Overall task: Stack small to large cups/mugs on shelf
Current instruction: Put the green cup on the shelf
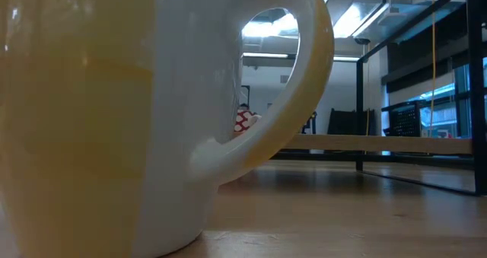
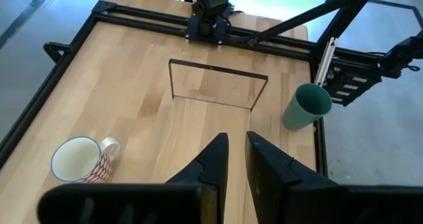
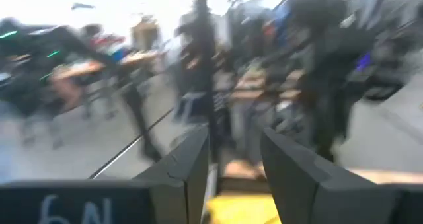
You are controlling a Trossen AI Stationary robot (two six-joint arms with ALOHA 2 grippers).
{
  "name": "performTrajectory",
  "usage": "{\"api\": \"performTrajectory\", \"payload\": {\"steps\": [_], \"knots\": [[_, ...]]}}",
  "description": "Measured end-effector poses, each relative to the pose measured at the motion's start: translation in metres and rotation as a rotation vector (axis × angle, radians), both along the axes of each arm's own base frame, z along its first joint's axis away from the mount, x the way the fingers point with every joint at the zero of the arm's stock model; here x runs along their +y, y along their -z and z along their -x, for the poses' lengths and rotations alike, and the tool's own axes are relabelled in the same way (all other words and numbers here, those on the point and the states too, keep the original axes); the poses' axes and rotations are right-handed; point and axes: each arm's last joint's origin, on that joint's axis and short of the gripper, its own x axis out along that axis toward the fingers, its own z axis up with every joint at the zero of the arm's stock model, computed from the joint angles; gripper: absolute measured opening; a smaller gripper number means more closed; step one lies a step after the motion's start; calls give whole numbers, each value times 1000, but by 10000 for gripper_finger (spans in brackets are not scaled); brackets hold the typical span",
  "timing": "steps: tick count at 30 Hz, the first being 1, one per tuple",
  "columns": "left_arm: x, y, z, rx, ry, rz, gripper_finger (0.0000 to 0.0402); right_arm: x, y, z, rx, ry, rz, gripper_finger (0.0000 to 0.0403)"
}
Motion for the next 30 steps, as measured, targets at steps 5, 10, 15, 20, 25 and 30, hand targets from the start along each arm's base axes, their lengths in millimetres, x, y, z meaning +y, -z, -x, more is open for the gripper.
{"api": "performTrajectory", "payload": {"steps": [5, 10, 15, 20, 25, 30], "knots": [[-2, 0, 1, 0, 9, 1, 47, 8, -8, -19, -161, 69, 5, 139], [-2, 1, 2, 19, 14, -1, 47, 2, -14, -25, -85, 232, 176, 139], [-1, 5, 5, 65, 14, -17, 47, -23, -36, -8, 146, 671, 283, 139], [1, 9, 9, 126, 13, -38, 47, -43, -42, 14, 350, 584, 27, 139], [2, 12, 13, 179, 13, -57, 47, -36, -2, 27, 968, 417, -392, 139], [3, 14, 14, 203, 27, -81, 47, 3, 51, 19, 1423, 304, -504, 133]]}}
